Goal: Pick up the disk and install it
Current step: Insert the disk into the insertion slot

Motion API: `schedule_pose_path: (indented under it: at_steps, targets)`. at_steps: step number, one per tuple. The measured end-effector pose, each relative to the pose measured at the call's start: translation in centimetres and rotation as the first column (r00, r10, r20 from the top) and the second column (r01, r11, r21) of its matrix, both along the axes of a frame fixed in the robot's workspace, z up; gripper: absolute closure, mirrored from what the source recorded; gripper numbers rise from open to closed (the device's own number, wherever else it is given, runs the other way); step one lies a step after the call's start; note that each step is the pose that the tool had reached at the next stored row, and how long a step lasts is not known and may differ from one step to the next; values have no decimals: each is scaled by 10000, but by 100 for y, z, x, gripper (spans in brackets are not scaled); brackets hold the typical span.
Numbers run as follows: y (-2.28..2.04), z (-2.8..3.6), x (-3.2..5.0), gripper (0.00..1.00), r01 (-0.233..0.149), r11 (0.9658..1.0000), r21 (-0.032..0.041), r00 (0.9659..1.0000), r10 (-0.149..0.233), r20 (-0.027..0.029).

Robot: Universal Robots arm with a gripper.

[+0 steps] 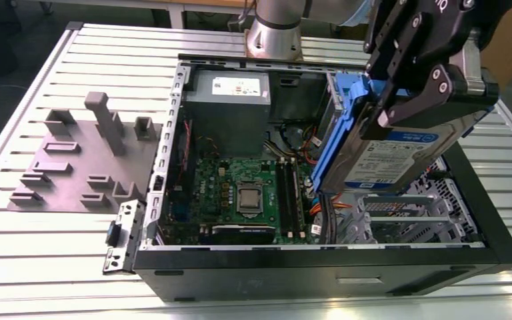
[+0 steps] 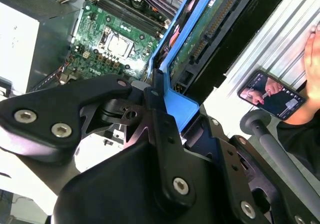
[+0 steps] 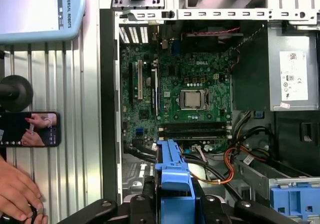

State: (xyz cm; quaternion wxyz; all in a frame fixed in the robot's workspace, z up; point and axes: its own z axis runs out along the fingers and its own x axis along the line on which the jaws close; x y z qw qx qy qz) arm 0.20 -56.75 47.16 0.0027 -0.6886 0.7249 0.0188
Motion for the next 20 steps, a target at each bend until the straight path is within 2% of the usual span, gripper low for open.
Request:
schedule_pose_path:
  at_steps: [6, 10, 15, 20]
  targets:
    - [-2, -44, 20, 64, 0, 10000, -35, 10000, 0, -1]
    - [-8, -78, 74, 64, 0, 10000, -43, 10000, 0, -1]
    - [-10, -116, 198, 64, 1, 10000, -67, 10000, -1, 0]
    - [-11, -132, 379, 64, 1, 10000, -72, 10000, -1, 0]
